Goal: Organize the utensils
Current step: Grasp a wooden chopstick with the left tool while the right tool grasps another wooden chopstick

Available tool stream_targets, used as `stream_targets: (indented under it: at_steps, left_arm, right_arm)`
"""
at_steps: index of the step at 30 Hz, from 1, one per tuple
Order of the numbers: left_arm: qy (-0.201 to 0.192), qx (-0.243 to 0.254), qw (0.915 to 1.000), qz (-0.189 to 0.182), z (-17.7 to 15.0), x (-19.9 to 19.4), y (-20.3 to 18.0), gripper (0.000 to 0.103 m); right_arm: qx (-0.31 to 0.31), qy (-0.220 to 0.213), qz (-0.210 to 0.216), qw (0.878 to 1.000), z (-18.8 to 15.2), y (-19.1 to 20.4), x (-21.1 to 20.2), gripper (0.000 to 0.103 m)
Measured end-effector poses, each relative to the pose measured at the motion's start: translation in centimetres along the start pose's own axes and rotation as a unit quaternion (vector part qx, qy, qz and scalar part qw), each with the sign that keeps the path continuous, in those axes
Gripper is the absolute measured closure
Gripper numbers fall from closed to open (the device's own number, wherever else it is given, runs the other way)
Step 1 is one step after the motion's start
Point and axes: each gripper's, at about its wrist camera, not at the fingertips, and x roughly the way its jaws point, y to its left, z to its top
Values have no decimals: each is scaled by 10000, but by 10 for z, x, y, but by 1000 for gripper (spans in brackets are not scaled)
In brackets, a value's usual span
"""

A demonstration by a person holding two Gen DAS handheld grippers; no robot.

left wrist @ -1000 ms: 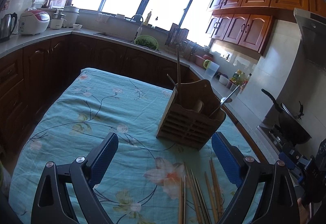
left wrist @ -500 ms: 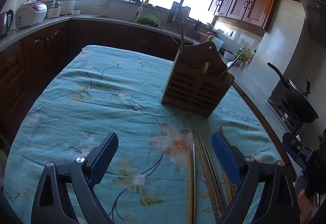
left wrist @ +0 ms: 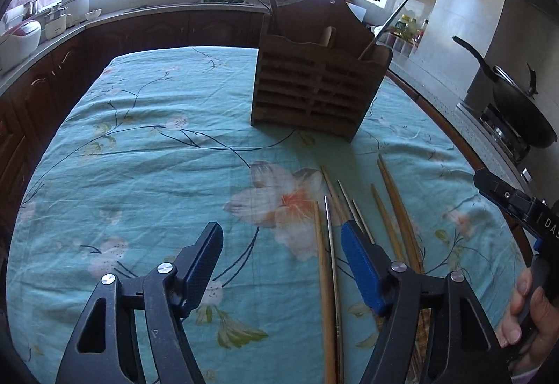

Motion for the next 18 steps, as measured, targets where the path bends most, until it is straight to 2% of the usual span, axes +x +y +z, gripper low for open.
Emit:
stream_targets:
  at_steps: [8,10,14,16,18]
  left_arm:
    - [389,200,9990,16,9,34,-10,48]
    - [489,235,9985,-2,13,44,-12,57]
    - [627,350,9974,-43,16,58,-17,63]
    - [732,386,9965,-93,18,67,-19,71]
    - [789,440,9959,-99,18,74,-19,73]
  right_arm:
    - [-109,486,-15,9988,-2,6,30,64]
    - [-154,638,-49,9978,-3,8,40,68]
    - [-195,874,-123,9959,-2,9,60,75]
    - [-228,957,-177,9950,-1,10,69,76]
    - [-266,1070,-225,9936,0,10,79,78]
